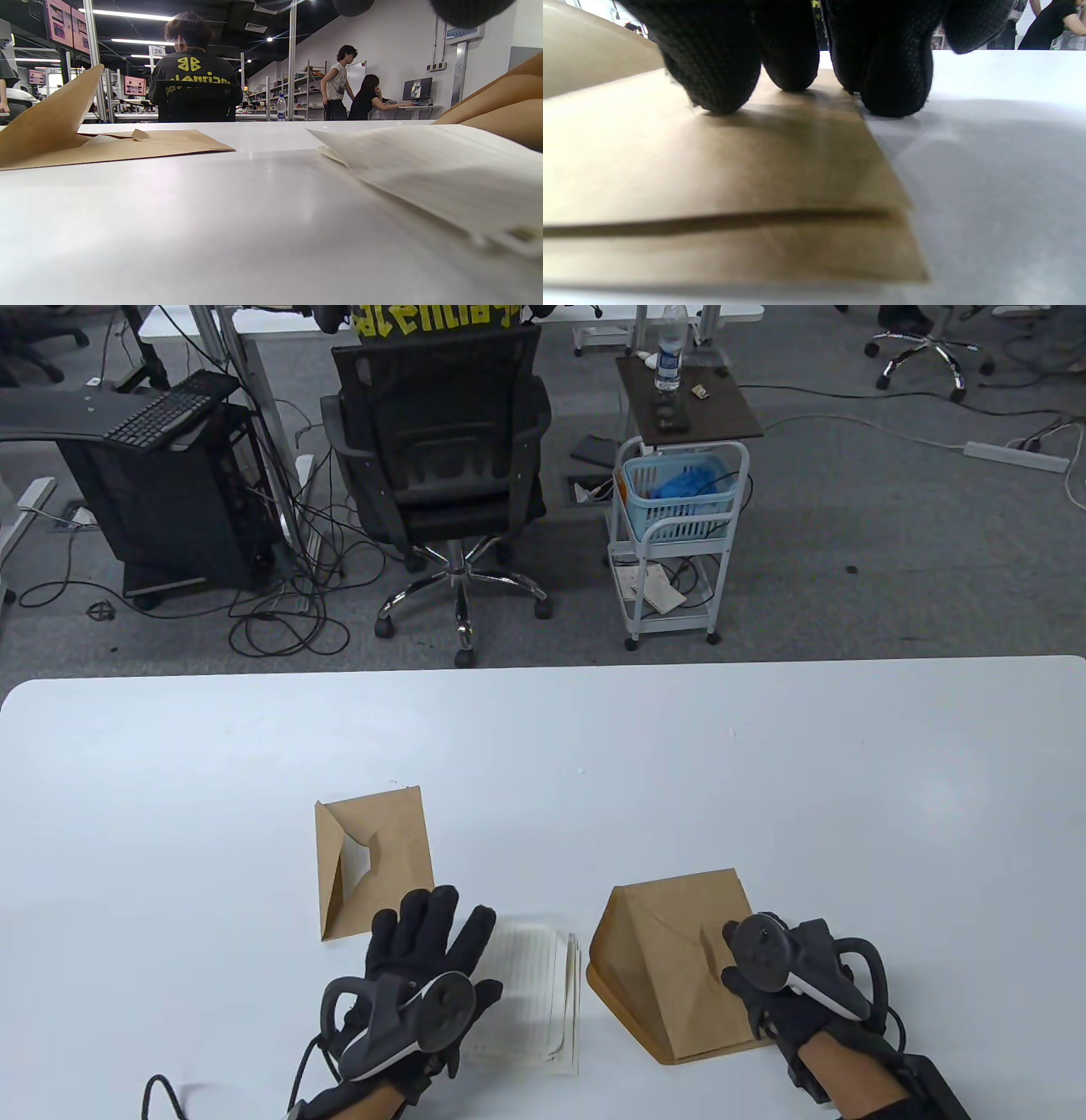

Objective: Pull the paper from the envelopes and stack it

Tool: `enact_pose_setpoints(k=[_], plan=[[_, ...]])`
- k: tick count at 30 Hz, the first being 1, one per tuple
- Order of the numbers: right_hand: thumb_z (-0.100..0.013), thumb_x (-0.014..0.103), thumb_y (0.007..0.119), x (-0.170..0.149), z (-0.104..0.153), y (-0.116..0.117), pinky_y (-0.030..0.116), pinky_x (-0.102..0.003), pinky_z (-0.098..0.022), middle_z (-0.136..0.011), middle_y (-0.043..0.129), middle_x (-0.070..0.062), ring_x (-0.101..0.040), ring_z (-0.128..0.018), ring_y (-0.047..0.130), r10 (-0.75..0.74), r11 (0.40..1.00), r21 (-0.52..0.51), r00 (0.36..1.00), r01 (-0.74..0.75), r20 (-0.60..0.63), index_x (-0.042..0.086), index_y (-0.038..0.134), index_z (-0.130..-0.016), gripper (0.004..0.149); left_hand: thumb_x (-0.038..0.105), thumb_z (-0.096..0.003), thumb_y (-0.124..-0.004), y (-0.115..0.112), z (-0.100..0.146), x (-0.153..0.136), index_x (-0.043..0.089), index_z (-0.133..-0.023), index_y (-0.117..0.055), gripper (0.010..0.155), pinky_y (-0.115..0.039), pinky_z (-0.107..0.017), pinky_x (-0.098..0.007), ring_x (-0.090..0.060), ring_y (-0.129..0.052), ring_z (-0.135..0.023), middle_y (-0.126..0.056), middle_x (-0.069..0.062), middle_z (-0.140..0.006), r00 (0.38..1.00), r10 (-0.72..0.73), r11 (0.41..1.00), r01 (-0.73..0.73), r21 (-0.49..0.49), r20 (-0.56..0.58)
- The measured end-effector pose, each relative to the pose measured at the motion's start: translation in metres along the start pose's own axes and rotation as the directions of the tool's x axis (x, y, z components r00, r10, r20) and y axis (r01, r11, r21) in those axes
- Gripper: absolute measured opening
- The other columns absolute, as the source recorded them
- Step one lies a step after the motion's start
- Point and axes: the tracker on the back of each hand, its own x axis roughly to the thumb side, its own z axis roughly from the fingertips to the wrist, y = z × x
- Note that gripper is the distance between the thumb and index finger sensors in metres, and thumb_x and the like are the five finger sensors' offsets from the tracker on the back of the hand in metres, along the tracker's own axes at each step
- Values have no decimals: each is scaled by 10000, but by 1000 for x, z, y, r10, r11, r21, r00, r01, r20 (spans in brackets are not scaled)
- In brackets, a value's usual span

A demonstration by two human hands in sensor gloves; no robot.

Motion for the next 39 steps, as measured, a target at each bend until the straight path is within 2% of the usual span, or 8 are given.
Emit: enact_pose_setpoints(k=[5,10,13,17,20,24,39], plan=[[-469,450,849,4,8,-25,537,-676,-666,-1033,678,-235,-447,-842,843,34,997,-77,998,-29,61,186,719,-1011,617,609,-494,-676,1,0,1,409,-1132,-361,739,-203,-789,-633,-441,-264,-1145,-252,-115,-1214,1000,-3,1000,3,6,5],[-478,519,787,11,17,-47,405,-725,-690,-1124,462,-225,-497,-1013,576,4,985,-170,983,29,186,222,556,-1083,713,610,-494,-675,1,1,0,407,-1132,-356,741,-202,-789,-633,-442,-262,-1144,-251,-116,-1214,1000,-5,1000,5,6,3],[-474,566,757,14,21,-49,334,-740,-693,-1151,351,-206,-508,-1059,423,-1,980,-195,973,48,230,233,459,-1107,775,611,-494,-674,0,1,0,409,-1133,-351,743,-202,-789,-633,-441,-260,-1145,-248,-117,-1214,1000,-13,1000,13,0,3],[-472,620,708,13,24,-41,293,-746,-690,-1158,265,-196,-500,-1077,317,24,968,-248,968,41,251,248,365,-1118,821,611,-493,-674,0,1,0,409,-1132,-350,745,-201,-789,-633,-442,-260,-1144,-248,-116,-1214,1000,-9,1000,9,0,2],[-470,643,689,9,25,-35,272,-750,-687,-1158,249,-193,-498,-1080,284,29,964,-263,969,38,244,247,339,-1120,839,611,-494,-674,-1,0,0,408,-1133,-348,745,-201,-789,-633,-442,-259,-1145,-246,-114,-1214,1000,-16,1000,16,-6,2],[-470,646,687,3,26,-29,262,-750,-684,-1158,251,-196,-498,-1080,273,-7,971,-232,973,62,231,242,344,-1121,839,611,-494,-674,-2,0,0,408,-1132,-348,745,-201,-789,-633,-442,-260,-1144,-246,-115,-1214,1000,-24,1000,24,-12,1],[-470,642,692,-1,32,-30,273,-749,-681,-1154,286,-205,-499,-1076,301,-48,970,-224,976,97,214,222,381,-1119,833,610,-493,-677,1,-1,-6,410,-1132,-344,748,-200,-789,-634,-440,-259,-1146,-247,-114,-1214,999,-17,1000,17,-5,-30]])
